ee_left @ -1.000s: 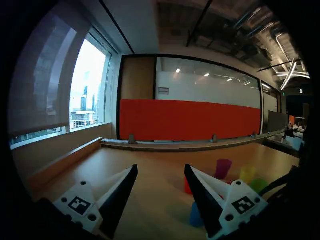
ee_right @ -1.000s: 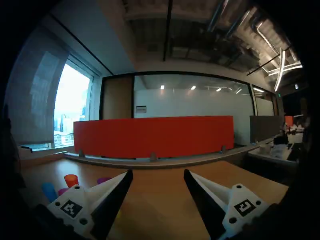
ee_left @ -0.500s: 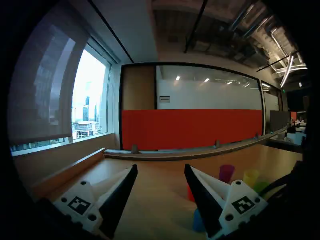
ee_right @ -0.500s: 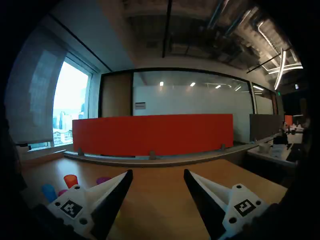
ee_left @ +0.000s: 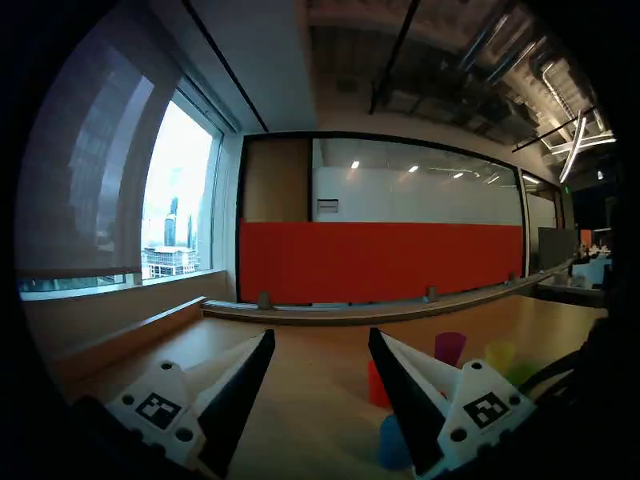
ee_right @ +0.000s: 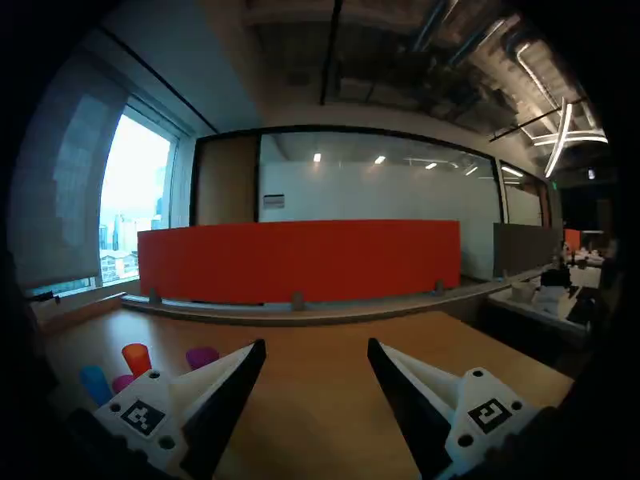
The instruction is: Pour water
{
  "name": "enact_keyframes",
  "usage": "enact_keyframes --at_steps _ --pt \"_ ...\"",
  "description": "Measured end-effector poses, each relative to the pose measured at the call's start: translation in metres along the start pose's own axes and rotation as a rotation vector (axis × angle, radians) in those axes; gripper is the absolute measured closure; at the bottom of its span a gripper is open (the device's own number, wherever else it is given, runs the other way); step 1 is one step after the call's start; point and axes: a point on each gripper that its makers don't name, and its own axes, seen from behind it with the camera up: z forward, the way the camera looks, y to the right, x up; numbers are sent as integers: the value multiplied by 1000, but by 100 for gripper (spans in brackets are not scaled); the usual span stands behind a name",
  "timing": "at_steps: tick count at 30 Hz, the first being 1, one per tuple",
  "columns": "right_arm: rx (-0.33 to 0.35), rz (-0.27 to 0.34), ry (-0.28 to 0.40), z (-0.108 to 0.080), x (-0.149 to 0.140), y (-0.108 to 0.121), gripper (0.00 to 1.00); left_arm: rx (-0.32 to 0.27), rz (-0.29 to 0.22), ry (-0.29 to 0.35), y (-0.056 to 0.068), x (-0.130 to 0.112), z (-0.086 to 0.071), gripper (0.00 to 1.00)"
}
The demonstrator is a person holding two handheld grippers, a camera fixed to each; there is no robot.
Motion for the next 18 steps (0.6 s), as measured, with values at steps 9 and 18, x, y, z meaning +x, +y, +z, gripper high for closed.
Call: enact_keyframes --at_steps 9,18 --pt "-16 -18 -10 1 -2 0 1 33 47 4 -5 -18 1 14" --pt "-16 -27 -26 0 -7 -5 1 39 62 9 -3 -31 2 14"
